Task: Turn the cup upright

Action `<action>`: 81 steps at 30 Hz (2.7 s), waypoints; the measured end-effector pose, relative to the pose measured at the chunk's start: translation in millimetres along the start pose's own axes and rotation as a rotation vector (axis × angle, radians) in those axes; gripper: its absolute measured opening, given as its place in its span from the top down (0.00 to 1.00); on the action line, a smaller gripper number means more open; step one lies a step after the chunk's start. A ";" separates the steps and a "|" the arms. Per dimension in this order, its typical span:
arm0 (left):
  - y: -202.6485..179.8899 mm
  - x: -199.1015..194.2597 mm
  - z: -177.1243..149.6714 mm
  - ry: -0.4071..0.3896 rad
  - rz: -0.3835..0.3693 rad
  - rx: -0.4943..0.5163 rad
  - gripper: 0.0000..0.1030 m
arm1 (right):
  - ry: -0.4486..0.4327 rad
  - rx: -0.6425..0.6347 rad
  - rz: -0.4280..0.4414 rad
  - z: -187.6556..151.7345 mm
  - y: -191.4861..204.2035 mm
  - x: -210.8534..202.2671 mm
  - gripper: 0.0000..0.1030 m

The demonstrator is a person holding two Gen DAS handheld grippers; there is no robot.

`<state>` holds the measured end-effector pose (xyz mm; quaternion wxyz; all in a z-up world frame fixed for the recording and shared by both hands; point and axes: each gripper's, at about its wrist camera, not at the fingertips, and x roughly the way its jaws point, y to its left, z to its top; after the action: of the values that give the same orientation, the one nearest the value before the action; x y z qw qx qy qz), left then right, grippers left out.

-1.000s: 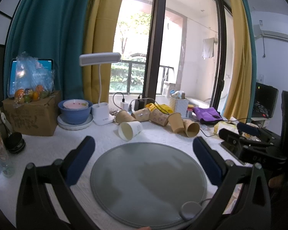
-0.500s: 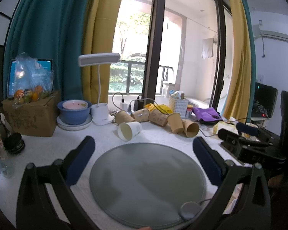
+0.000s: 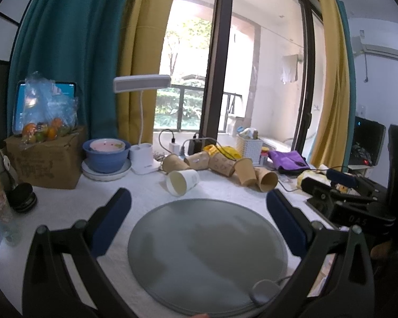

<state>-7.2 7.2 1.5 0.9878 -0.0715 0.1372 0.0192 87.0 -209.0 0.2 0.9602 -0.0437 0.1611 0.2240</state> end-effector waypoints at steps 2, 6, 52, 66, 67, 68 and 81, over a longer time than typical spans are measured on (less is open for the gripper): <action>1.3 -0.1 0.1 -0.001 0.001 -0.002 0.01 | 0.002 0.000 0.004 0.6 0.0 0.6 0.16; 2.1 -0.9 0.1 -0.002 0.002 -0.005 0.01 | 0.003 -0.002 0.008 0.7 0.4 1.0 0.16; 31.7 172.5 32.1 0.296 0.099 -0.048 0.01 | 0.216 0.035 0.046 30.2 -40.7 147.8 0.16; 33.8 351.4 63.1 0.536 0.102 -0.060 0.01 | 0.287 0.027 0.039 57.8 -75.7 274.4 0.16; 36.5 364.2 63.6 0.561 0.104 -0.070 0.01 | 0.292 0.027 0.040 59.2 -76.6 282.0 0.16; 38.5 373.1 63.4 0.578 0.119 -0.072 0.01 | 0.297 0.026 0.042 61.1 -77.5 288.9 0.16; 66.9 466.7 56.4 0.769 0.165 -0.167 0.01 | 0.361 0.009 0.029 73.0 -64.8 363.1 0.16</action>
<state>452.9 90.2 -81.7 0.8503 -0.1422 0.5001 0.0811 444.8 -104.6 -49.5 0.9126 -0.0763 0.3324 0.2257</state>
